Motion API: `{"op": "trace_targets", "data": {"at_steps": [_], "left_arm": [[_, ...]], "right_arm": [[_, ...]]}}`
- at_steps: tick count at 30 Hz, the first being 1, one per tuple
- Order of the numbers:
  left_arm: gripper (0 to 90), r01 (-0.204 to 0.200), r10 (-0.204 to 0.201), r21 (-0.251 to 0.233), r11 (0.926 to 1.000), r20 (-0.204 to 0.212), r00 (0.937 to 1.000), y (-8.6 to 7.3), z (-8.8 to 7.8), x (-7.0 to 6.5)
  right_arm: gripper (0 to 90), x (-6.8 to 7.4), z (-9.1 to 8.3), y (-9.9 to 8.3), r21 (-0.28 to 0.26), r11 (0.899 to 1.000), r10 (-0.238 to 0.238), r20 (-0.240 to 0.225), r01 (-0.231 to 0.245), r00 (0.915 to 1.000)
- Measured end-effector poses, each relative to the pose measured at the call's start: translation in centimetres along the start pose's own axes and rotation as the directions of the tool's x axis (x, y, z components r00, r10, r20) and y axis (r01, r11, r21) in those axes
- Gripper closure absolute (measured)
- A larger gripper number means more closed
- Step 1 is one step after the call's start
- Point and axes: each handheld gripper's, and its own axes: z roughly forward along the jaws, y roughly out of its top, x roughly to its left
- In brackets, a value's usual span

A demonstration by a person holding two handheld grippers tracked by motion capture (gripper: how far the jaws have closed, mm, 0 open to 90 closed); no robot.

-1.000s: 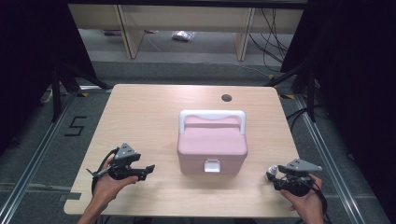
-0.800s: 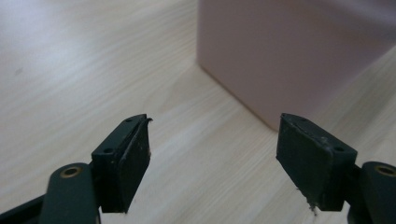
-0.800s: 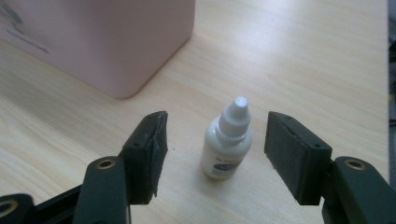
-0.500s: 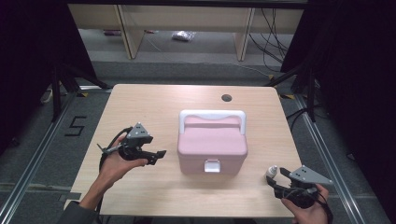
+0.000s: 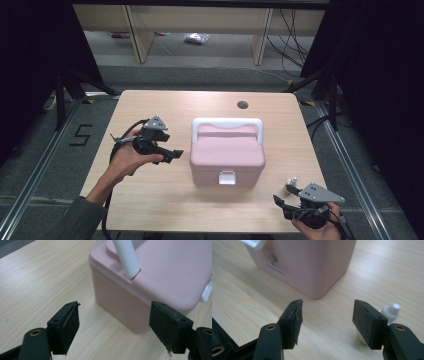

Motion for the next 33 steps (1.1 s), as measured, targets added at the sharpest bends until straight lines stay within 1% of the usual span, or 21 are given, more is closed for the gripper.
{"op": "trace_targets", "data": {"at_steps": [2,3,4,6,7,10,13,15,16,19,20,21,23,24,25,27,29,30,31,32,33], "left_arm": [[22.6,-0.012,0.012,0.01,0.9999,0.028,0.9995,1.0,0.0,-0.1],[22.2,-0.022,0.021,0.02,0.9996,0.029,0.9993,1.4,-0.1,-0.1],[22.2,-0.036,0.035,0.034,0.9988,0.022,0.9991,1.8,-0.1,-0.1],[20.9,-0.061,0.06,0.056,0.9965,0.022,0.998,2.6,-0.1,-0.1],[20.2,-0.061,0.06,0.056,0.9965,0.022,0.998,2.6,-0.1,-0.1],[20.2,-0.108,0.104,0.093,0.9898,0.045,0.9936,4.1,0.0,-0.3],[20.1,-0.125,0.121,0.103,0.9868,0.045,0.9916,4.9,0.1,-0.5],[20.2,-0.15,0.146,0.108,0.9828,0.042,0.9884,5.7,0.2,-0.6],[20.2,-0.171,0.164,0.121,0.9779,0.065,0.9843,6.5,0.3,-0.6],[20.6,-0.181,0.173,0.126,0.9754,0.073,0.9822,7.2,0.5,-0.7],[20.8,-0.198,0.189,0.132,0.9713,0.078,0.9789,8.0,0.8,-0.8],[21.1,-0.209,0.2,0.137,0.9683,0.077,0.9768,8.3,0.9,-0.8],[21.4,-0.209,0.2,0.135,0.9686,0.078,0.9767,8.7,1.1,-0.8],[21.7,-0.228,0.219,0.157,0.9609,0.072,0.973,9.4,1.4,-0.7],[21.7,-0.228,0.219,0.157,0.9609,0.072,0.973,9.4,1.4,-0.7],[21.8,-0.226,0.219,0.165,0.9601,0.062,0.9739,10.0,1.7,-0.7],[22.1,-0.248,0.239,0.195,0.9488,0.069,0.9685,10.9,2.0,-0.5],[22.1,-0.248,0.239,0.195,0.9488,0.069,0.9685,10.9,2.0,-0.5],[22.2,-0.257,0.246,0.206,0.9443,0.077,0.9662,11.5,2.3,-0.5],[22.6,-0.265,0.255,0.212,0.9406,0.077,0.964,11.7,2.4,-0.5],[23.6,-0.265,0.255,0.212,0.9406,0.077,0.964,11.7,2.4,-0.5]], "right_arm": [[42.0,0.6,0.4,-0.1,0.013,1.0,0.015,-0.017,-0.015,0.9997],[42.1,0.5,0.5,0.0,0.011,1.0,-0.019,-0.021,0.019,0.9996],[42.1,0.5,0.6,-0.1,0.014,1.0,-0.02,-0.021,0.02,0.9996],[42.1,0.7,0.8,-0.3,0.033,0.999,0.018,-0.032,-0.017,0.9993],[42.1,0.6,0.9,-0.4,0.034,0.999,0.009,-0.032,-0.008,0.9994],[41.7,0.5,1.1,-0.5,0.046,0.999,0.001,-0.04,0.001,0.9992],[41.6,0.6,1.3,-0.6,0.049,0.999,0.0,-0.046,0.002,0.999],[41.5,0.9,1.4,-0.7,0.061,0.998,0.017,-0.052,-0.014,0.9985],[41.5,0.7,1.6,-0.8,0.065,0.998,-0.006,-0.06,0.01,0.9982],[41.4,0.5,1.7,-0.9,0.061,0.998,-0.024,-0.057,0.027,0.9981],[41.3,0.7,1.7,-1.0,0.075,0.997,0.017,-0.061,-0.012,0.998],[41.3,0.6,1.7,-1.0,0.071,0.997,0.008,-0.065,-0.003,0.9979],[41.2,0.4,1.8,-1.0,0.064,0.998,-0.008,-0.071,0.013,0.9975],[41.1,0.4,1.9,-1.0,0.066,0.998,-0.009,-0.073,0.013,0.9973],[41.1,0.6,1.8,-1.1,0.077,0.997,0.019,-0.076,-0.013,0.9969],[41.0,0.4,1.8,-1.1,0.071,0.997,0.005,-0.078,0.0,0.9969],[40.9,0.3,1.8,-1.1,0.061,0.998,-0.003,-0.087,0.009,0.9962],[40.9,0.3,1.8,-1.1,0.061,0.998,-0.003,-0.087,0.009,0.9962],[40.9,0.2,1.8,-1.1,0.059,0.998,-0.026,-0.089,0.032,0.9957],[41.0,0.2,1.8,-1.2,0.063,0.998,-0.019,-0.09,0.024,0.9958],[41.0,0.2,1.8,-1.2,0.063,0.998,-0.019,-0.09,0.024,0.9958]]}}
